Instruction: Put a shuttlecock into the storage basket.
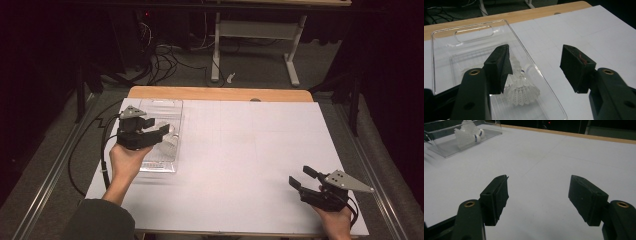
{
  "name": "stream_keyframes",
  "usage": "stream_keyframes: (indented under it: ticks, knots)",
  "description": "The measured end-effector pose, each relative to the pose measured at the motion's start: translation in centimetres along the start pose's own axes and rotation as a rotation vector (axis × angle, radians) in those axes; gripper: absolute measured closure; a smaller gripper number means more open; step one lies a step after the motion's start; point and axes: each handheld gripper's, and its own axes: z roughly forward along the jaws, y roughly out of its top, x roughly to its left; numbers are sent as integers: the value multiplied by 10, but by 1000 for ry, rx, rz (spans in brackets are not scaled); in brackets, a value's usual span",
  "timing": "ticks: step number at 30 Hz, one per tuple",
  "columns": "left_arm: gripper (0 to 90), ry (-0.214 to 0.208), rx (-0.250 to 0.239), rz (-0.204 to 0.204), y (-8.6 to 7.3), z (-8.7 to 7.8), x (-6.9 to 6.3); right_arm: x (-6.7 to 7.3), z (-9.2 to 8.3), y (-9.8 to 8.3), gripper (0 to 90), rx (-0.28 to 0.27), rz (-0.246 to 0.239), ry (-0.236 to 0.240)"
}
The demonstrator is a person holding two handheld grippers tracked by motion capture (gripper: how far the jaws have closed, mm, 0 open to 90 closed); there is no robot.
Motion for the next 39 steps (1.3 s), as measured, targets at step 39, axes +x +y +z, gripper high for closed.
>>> stream_keyframes:
  ticks: [39]
  knots:
    - [414, -4, -55, 10, -19, -18, -9, 0, 0, 0, 328, -1, 1, 0]
